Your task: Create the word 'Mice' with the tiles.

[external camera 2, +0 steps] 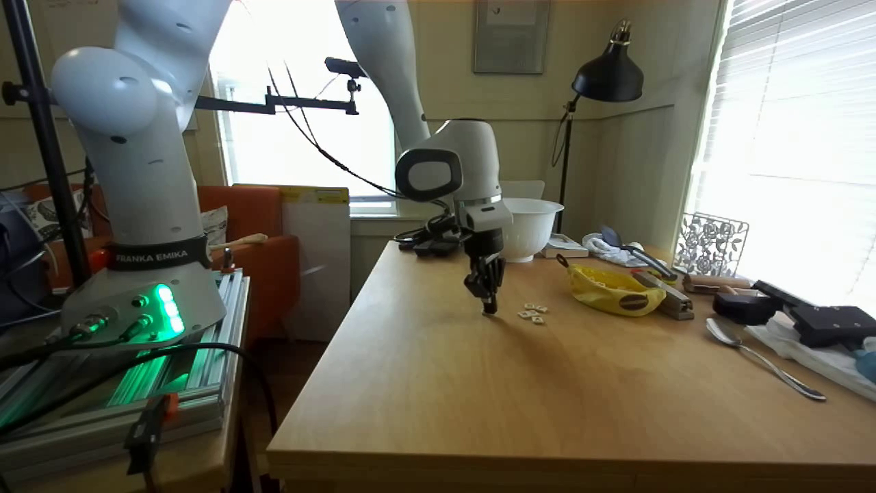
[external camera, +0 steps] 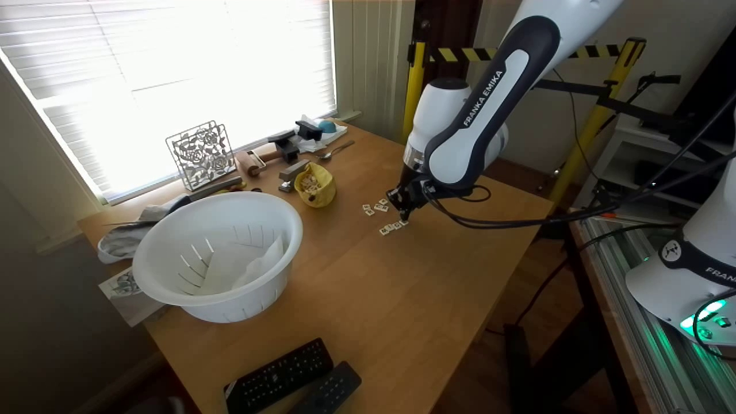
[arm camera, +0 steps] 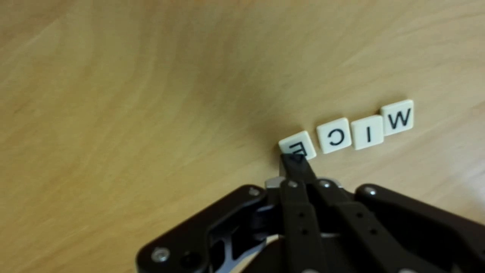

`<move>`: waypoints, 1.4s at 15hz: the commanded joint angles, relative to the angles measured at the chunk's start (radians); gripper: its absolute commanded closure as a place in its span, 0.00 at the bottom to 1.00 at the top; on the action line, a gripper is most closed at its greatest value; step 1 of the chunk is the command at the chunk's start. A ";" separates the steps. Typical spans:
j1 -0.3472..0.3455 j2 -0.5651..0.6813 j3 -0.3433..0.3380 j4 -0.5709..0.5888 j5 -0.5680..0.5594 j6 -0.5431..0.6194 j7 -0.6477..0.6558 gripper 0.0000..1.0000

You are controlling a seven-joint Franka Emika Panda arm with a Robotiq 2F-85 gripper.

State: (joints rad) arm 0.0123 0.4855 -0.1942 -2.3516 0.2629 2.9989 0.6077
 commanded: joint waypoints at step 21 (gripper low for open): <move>-0.175 -0.018 0.204 0.025 0.075 0.078 -0.237 1.00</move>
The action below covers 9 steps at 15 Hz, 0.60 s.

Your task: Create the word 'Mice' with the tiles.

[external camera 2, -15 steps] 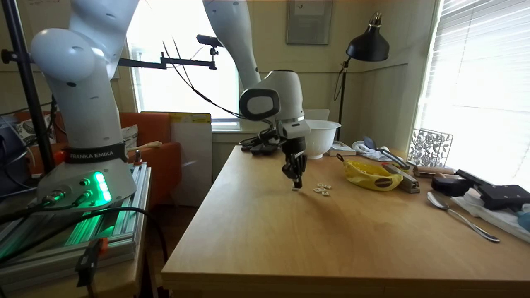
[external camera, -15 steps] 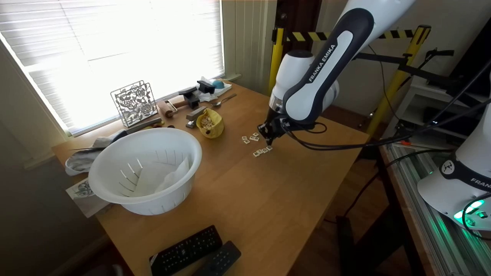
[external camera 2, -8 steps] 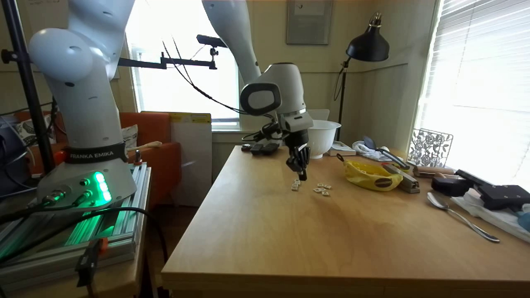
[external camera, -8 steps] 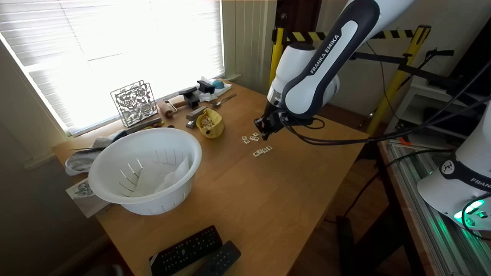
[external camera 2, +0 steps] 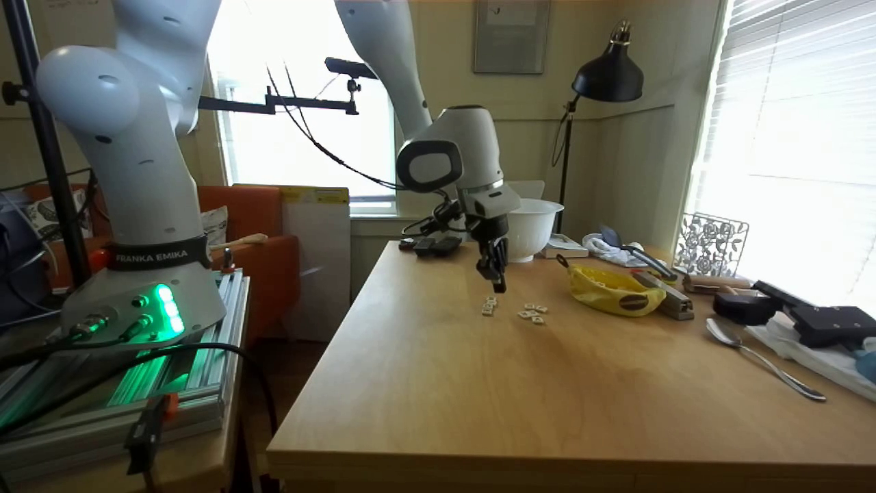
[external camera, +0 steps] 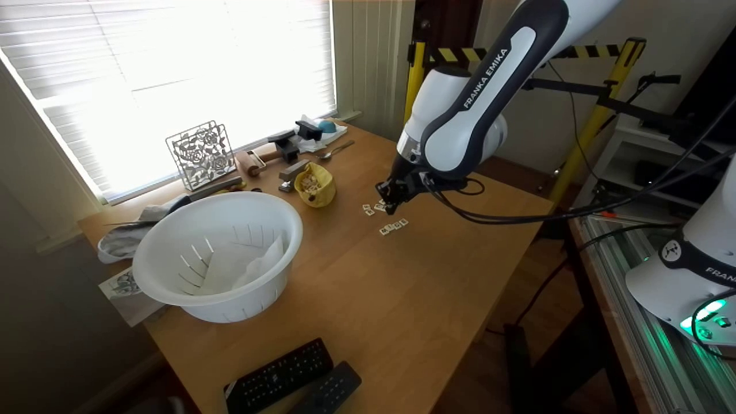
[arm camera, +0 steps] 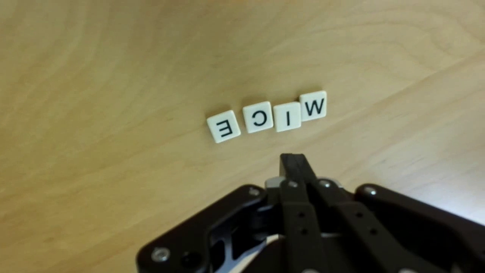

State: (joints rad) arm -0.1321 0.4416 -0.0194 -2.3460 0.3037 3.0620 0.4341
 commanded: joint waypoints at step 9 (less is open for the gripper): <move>-0.108 0.100 0.107 0.055 0.033 0.082 -0.119 1.00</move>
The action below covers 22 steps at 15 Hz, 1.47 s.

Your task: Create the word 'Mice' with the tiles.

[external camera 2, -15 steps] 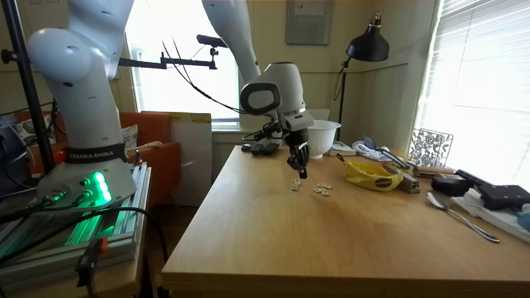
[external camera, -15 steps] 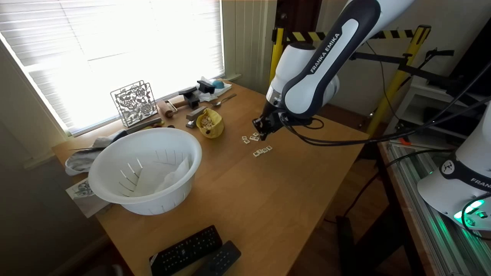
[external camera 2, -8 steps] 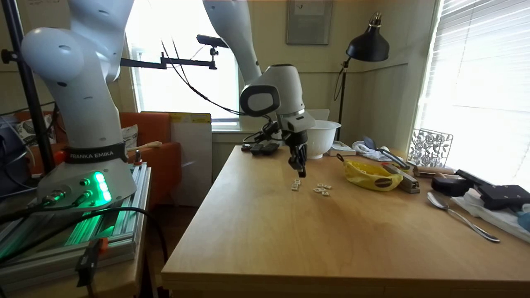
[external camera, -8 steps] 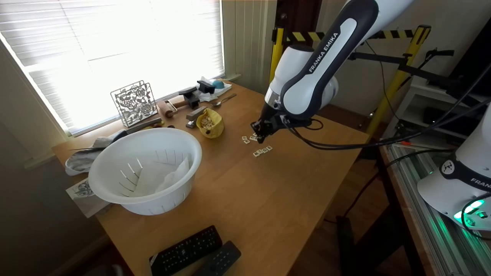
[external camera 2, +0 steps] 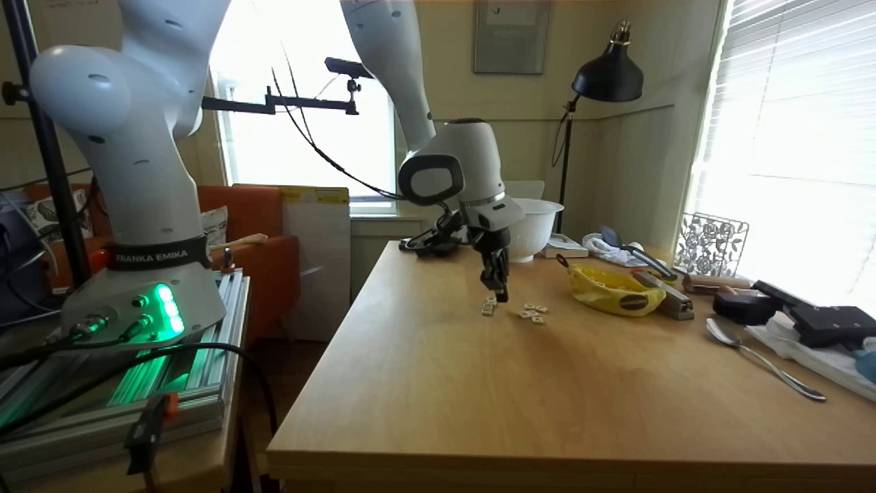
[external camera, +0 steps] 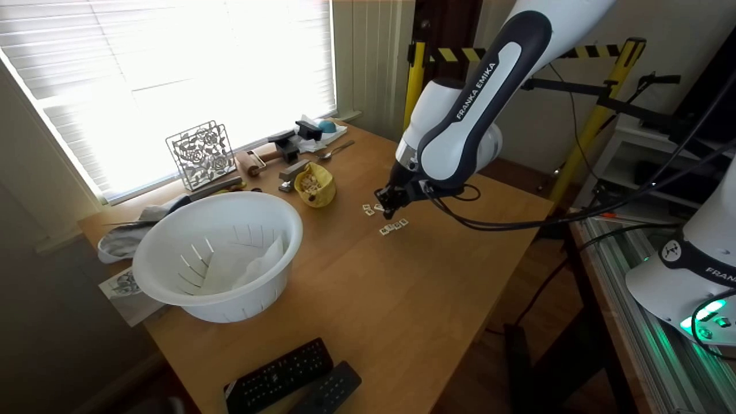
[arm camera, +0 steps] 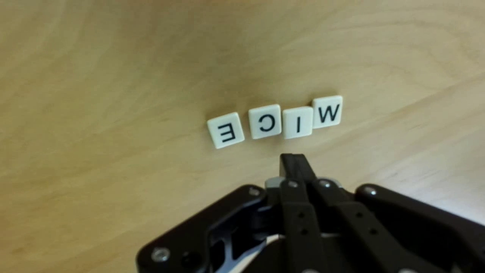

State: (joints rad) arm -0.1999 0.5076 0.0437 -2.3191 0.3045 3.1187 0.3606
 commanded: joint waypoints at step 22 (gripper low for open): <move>-0.137 0.061 0.142 0.034 0.027 0.019 -0.089 1.00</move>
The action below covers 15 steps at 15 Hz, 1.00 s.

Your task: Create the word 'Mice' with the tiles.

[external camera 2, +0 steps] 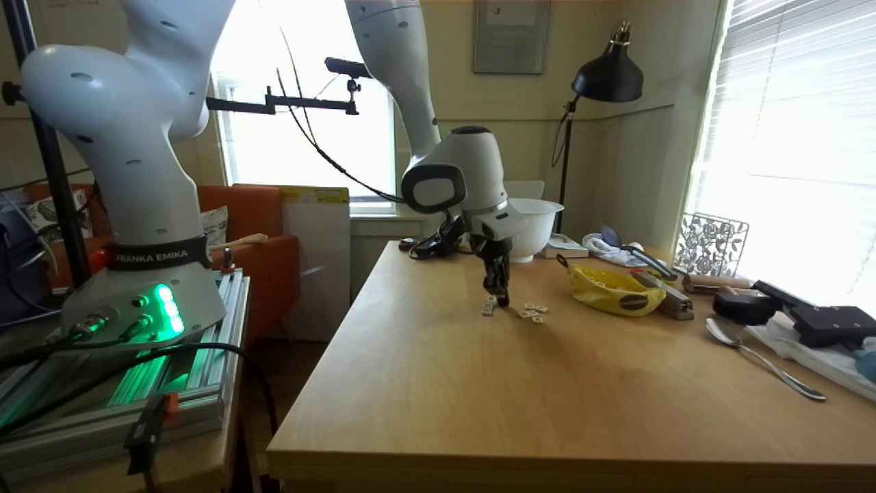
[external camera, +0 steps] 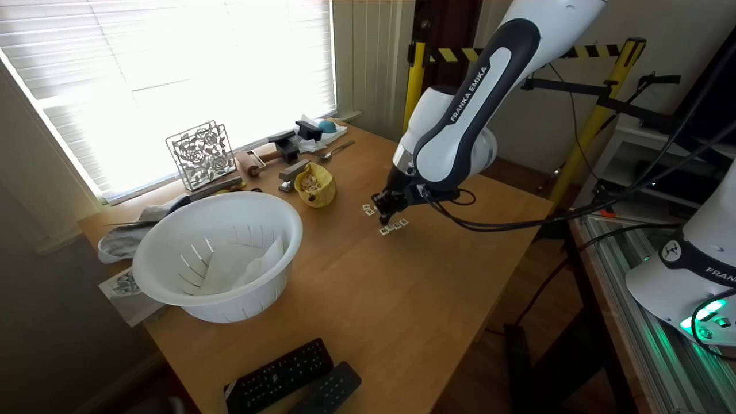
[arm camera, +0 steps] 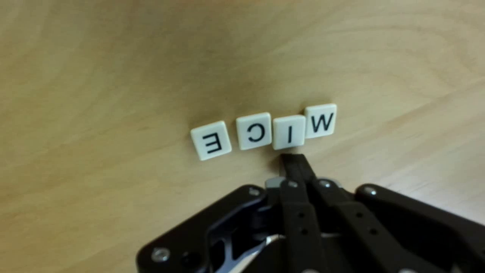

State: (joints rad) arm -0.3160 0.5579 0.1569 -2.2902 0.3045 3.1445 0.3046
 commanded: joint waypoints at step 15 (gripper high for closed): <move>-0.016 -0.003 0.023 -0.008 0.025 -0.032 -0.037 1.00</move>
State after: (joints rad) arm -0.3228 0.5578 0.1663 -2.2903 0.3045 3.1403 0.2971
